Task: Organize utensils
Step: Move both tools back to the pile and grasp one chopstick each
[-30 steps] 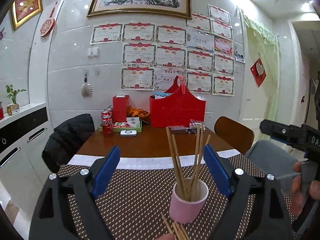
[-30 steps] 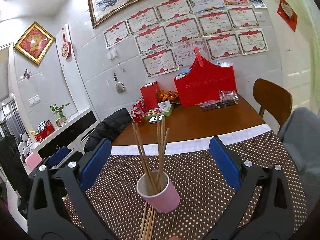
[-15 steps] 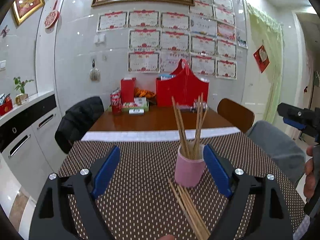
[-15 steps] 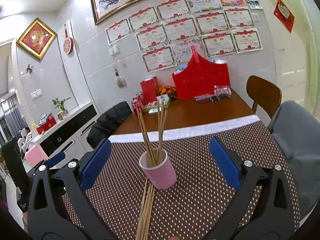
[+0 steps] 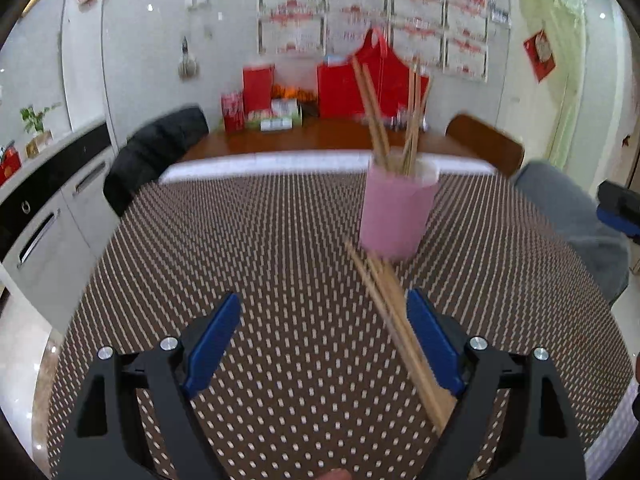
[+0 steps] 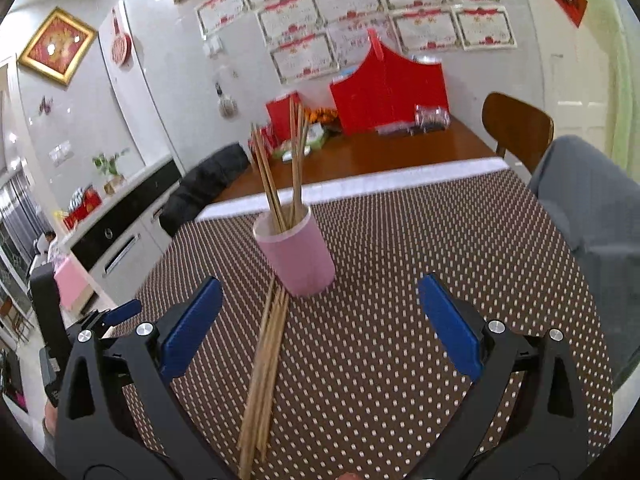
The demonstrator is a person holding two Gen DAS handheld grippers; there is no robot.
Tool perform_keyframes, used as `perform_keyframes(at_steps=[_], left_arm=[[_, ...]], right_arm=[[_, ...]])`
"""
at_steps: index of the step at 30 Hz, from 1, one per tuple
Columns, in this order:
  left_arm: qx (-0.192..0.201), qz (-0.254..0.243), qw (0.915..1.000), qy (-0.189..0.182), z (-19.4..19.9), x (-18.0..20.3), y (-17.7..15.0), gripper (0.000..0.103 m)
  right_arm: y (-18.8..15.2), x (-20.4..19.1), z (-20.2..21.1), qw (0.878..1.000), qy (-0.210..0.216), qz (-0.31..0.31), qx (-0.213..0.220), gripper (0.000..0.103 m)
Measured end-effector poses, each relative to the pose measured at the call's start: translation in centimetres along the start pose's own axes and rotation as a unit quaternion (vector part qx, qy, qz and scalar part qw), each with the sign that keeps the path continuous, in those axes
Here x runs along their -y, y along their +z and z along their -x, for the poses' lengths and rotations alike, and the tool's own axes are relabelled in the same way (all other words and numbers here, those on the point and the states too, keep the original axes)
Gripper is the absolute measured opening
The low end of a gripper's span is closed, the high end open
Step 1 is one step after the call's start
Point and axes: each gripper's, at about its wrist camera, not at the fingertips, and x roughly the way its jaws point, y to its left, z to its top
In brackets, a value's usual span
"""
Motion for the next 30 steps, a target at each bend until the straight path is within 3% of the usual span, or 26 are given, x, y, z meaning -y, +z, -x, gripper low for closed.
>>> perform_keyframes(at_steps=[5, 10, 16, 25, 30], left_arm=[[-0.063, -0.017, 0.9978, 0.000, -3.5, 1.0, -1.9, 0.084], [-0.098, -0.037, 0.9945, -0.002, -6.0, 2.5, -3.2, 0.084], [-0.116, -0.048, 0.9921, 0.003, -7.9, 3.5, -3.3, 0.084], [-0.100, -0.053, 0.9934, 0.015, -8.8, 4.8, -2.9, 0.084], [-0.107, -0.025, 0.9940, 0.005, -8.5, 4.0, -4.1, 0.085]], right_arm=[[-2.0, 0.2, -1.5, 1.000, 0.004, -0.001, -0.031, 0.097], [-3.0, 0.3, -2.4, 0.999, 0.004, 0.000, -0.050, 0.097], [-3.5, 1.0, -3.5, 0.998, 0.000, -0.002, -0.069, 0.097], [-4.9, 1.0, -5.4, 0.995, -0.004, 0.012, -0.104, 0.097], [-6.6, -0.3, -6.8, 0.989, -0.011, 0.053, -0.138, 0.097]])
